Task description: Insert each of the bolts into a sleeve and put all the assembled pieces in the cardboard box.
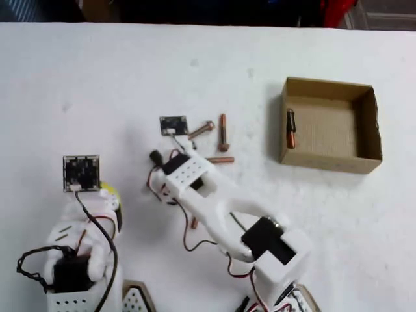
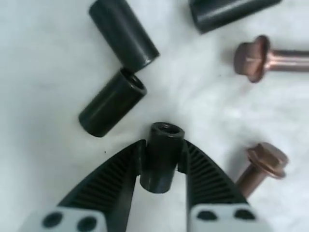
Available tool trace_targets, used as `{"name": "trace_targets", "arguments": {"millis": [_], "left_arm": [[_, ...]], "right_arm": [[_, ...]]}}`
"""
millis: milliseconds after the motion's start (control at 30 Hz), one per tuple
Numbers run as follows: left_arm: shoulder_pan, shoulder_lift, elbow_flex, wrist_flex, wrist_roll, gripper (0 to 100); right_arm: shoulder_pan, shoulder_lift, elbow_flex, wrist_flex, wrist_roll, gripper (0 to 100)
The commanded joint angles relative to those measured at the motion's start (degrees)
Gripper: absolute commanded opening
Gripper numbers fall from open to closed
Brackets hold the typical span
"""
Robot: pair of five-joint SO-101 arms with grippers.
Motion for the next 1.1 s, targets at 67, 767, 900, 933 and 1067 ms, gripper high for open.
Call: {"name": "trace_targets", "arguments": {"millis": [67,767,900,933,1067], "left_arm": [[-0.6,-0.5,-0.3,-0.5,-0.5,2],[-0.6,-0.5,1.3,-1.8,-0.5,2],[-0.6,-0.5,1.3,-1.8,-0.5,2],[-0.6,-0.5,1.3,-1.8,-0.5,2],[-0.6,-0.5,1.3,-1.8,-0.5,2]], "right_arm": [[1.0,0.0,-1.3,1.2,0.1,3.0],[17.5,-0.6,-28.7,34.3,36.8,2.3],[17.5,-6.1,-28.9,37.1,40.9,1.7],[17.5,-8.3,-28.7,37.7,41.4,1.7],[17.6,-17.4,-28.7,42.0,41.5,1.7]]}}
